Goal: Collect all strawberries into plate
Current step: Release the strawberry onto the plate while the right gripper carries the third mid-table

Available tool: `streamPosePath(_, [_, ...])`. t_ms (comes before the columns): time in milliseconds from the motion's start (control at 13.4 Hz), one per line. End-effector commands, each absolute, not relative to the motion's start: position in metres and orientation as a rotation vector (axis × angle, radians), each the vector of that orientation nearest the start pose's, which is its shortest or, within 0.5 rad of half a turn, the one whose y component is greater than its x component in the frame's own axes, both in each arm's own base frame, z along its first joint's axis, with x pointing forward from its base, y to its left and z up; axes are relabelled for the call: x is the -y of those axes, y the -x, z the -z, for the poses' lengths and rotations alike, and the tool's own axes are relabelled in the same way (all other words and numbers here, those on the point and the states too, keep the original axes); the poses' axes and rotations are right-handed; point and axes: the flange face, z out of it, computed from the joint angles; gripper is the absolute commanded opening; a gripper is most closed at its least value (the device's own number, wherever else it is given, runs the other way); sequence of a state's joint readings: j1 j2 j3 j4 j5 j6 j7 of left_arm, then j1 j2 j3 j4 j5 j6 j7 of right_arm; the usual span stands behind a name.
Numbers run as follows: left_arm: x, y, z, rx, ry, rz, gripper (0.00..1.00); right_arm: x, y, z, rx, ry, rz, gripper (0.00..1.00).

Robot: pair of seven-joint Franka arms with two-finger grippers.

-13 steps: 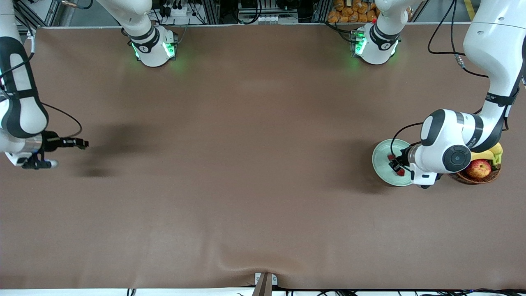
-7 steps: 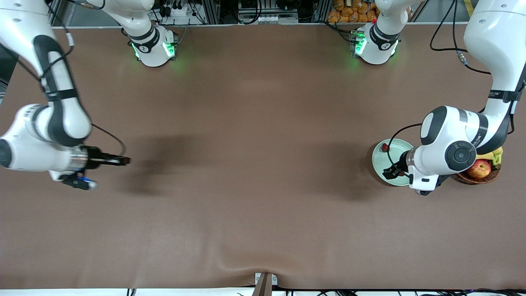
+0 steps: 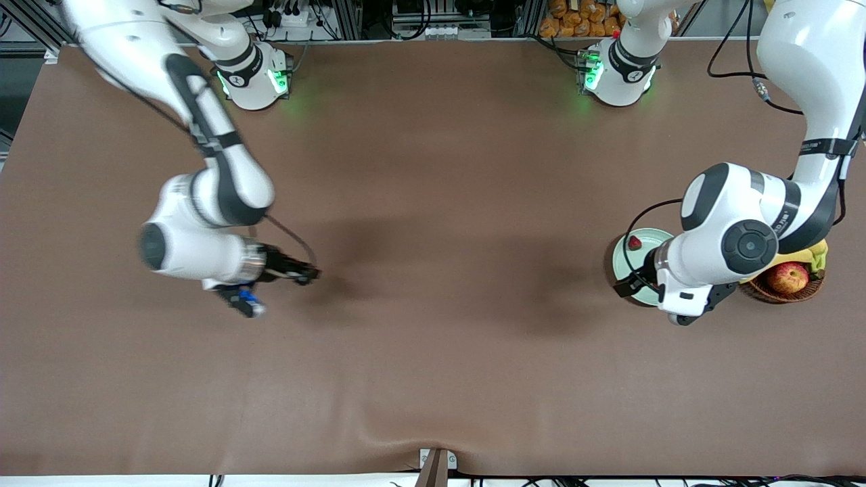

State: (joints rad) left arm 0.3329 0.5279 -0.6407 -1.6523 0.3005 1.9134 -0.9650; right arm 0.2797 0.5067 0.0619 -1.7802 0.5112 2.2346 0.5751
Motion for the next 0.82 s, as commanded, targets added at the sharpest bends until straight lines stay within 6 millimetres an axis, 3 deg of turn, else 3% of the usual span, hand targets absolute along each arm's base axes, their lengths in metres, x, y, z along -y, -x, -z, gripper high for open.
streamPosePath(0, [0.15,-0.64,-0.354,0.864,2.962,-0.23,1.0,-0.317,-0.614,-0.253,-0.899,2.592,-0.314,0.0])
streamPosePath(75, [0.151,-0.643,-0.355,0.886,2.976,-0.247,1.0,-0.352,-0.608,-0.255,-0.936,2.571,-0.303,0.0])
streamPosePath(374, [0.169,-0.644,-0.337,0.961,2.994,-0.356,1.0,-0.437,-0.581,-0.249,-1.049,2.479,-0.296,0.0])
streamPosePath(523, [0.169,-0.646,-0.327,0.967,2.995,-0.369,1.0,-0.463,-0.565,-0.236,-1.068,2.423,-0.28,0.0])
streamPosePath(747, [0.172,-0.645,-0.328,0.964,3.0,-0.369,1.0,-0.496,-0.546,-0.207,-1.091,2.363,-0.255,0.0])
